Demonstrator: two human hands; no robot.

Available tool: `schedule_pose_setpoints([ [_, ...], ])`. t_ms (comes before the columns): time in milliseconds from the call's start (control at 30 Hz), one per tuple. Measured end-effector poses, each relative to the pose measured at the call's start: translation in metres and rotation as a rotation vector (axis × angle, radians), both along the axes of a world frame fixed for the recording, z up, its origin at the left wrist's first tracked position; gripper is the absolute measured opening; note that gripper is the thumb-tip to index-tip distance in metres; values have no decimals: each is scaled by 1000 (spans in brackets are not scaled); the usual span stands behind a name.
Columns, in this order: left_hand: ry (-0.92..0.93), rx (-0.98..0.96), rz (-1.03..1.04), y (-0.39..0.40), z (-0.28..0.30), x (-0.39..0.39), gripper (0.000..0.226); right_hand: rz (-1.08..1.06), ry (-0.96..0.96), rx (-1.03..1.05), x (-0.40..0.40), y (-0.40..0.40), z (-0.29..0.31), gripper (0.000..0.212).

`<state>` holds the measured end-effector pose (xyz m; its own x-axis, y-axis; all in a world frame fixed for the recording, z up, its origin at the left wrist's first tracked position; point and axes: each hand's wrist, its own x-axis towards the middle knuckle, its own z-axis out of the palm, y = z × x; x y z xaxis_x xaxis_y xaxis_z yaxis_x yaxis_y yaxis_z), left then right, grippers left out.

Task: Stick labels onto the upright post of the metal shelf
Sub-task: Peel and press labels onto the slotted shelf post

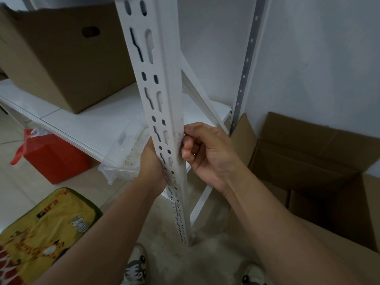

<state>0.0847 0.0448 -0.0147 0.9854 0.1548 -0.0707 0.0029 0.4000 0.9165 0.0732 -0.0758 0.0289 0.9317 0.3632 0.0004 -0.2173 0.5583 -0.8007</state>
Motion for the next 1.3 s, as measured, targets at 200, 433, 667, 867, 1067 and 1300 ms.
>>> schedule_pose_setpoints([
  [200,-31,-25,-19,-6,7,-4,63,-3,26,25,0,1,0,21],
  [433,-44,-21,15,-5,5,-4,62,-14,5,-5,1,1,-1,15],
  [667,-15,-61,21,-2,-1,-1,43,-36,5,24,-2,2,-3,13],
  [867,-4,-82,2,3,-5,2,37,-25,-14,71,-5,0,-6,16],
  [1067,-4,-63,25,3,-8,4,37,-89,-55,5,-8,3,-4,15],
  [1300,34,-31,71,5,-11,5,34,-139,-52,5,-8,6,-4,18],
])
